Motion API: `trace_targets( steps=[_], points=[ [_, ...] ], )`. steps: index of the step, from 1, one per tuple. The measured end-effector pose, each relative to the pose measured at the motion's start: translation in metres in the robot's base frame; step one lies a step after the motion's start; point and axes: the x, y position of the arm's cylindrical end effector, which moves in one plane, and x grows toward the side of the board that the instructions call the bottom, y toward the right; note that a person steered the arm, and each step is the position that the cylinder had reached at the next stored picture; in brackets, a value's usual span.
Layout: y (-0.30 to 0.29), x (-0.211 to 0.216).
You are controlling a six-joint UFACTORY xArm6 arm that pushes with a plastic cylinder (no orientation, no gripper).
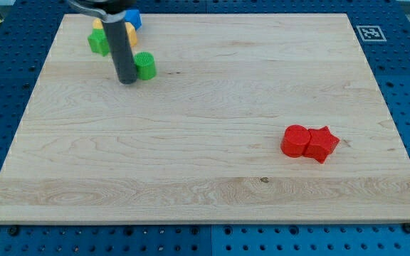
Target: Move green circle into the yellow hexagon
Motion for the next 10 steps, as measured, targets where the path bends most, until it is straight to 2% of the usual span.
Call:
trace_targets(
  steps=[1,2,3,5,6,7,8,9,10],
  points=[
    [-0.007,-0.013],
    [0.013,0.025],
    [0.043,0.034],
    [0.031,-0.028],
    [0.030,-0.033],
    [0.053,-0.020],
    [0.057,-0.030],
    [0.037,-0.051],
    [0.027,-0.056]
  ],
)
